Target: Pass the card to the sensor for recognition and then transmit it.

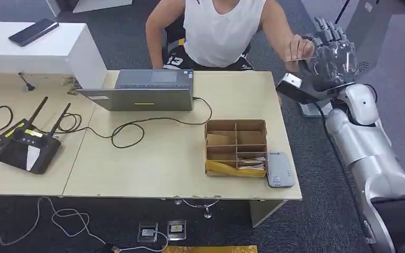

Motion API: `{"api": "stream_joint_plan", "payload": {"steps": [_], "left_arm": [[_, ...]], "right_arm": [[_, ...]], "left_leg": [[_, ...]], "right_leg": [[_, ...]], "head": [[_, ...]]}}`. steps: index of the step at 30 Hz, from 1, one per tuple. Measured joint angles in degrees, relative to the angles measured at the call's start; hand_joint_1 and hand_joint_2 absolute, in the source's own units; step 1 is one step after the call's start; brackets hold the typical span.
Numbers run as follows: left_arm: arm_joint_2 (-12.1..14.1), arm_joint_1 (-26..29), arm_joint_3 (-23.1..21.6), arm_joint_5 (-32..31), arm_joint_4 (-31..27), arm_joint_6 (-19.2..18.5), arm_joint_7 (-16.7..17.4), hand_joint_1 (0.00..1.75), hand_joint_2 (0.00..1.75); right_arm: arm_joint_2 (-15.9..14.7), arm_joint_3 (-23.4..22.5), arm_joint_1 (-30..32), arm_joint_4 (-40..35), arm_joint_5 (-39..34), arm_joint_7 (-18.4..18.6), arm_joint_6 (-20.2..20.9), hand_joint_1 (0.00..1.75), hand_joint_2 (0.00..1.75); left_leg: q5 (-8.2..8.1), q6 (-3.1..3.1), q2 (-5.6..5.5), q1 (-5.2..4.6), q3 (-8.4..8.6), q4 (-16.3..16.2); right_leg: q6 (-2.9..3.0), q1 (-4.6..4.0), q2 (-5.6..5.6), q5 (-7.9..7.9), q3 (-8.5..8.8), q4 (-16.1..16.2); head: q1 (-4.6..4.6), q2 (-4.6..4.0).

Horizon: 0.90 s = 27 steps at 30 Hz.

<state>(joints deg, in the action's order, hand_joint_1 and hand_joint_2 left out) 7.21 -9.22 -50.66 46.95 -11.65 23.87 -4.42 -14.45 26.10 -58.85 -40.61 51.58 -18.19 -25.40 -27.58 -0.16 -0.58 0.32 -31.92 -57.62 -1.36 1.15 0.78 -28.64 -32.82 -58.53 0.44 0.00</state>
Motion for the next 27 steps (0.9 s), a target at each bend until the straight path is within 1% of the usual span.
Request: {"api": "stream_joint_plan", "payload": {"steps": [7,11,18,21,24,27], "left_arm": [[0.2,0.0,0.0,0.0,0.0,-0.1,0.0,0.0,0.0],[0.2,0.0,0.0,0.0,0.0,-0.2,0.0,0.0,0.0],[0.3,0.0,0.0,0.0,0.0,-0.2,0.0,0.0,0.0],[0.3,0.0,0.0,0.0,0.0,-0.2,0.2,0.0,0.0],[0.3,0.0,0.0,0.1,0.0,-0.1,0.2,0.0,0.0],[0.3,0.1,0.0,0.6,0.0,0.0,0.2,0.0,0.0]], "right_arm": [[0.0,0.4,0.0,0.5,-0.2,0.1,0.8,1.75,1.75],[0.1,0.8,0.1,0.5,-1.2,0.2,2.2,1.75,1.75],[0.2,0.8,0.4,0.5,-1.9,0.2,2.6,1.75,1.75],[0.3,0.9,1.1,0.5,-3.1,0.8,3.6,1.75,1.75],[0.2,0.9,2.4,0.3,-5.0,1.5,5.2,1.75,1.75],[-0.4,0.5,4.1,-0.6,-9.3,1.4,9.4,1.75,1.75]], "left_leg": [[0.0,0.0,0.0,0.0,0.0,0.0],[0.0,0.0,0.01,0.0,0.0,0.0],[0.0,0.0,0.01,0.0,0.01,0.0],[0.0,0.0,0.01,0.0,0.01,0.0],[0.0,0.0,0.02,0.0,0.04,0.0],[0.0,0.0,0.03,0.0,0.04,0.0]], "right_leg": [[0.0,0.0,-0.02,0.0,0.0,0.0],[0.0,0.0,-0.02,0.0,0.0,0.0],[0.0,0.0,-0.03,0.0,0.0,0.0],[0.0,0.0,-0.03,0.0,0.0,0.0],[0.0,0.0,-0.04,0.0,0.0,0.0],[0.0,0.0,-0.04,0.0,0.0,0.0]], "head": [[0.0,0.0],[0.0,0.0],[0.0,0.0],[0.0,0.0],[0.0,0.0],[0.0,0.0]]}}
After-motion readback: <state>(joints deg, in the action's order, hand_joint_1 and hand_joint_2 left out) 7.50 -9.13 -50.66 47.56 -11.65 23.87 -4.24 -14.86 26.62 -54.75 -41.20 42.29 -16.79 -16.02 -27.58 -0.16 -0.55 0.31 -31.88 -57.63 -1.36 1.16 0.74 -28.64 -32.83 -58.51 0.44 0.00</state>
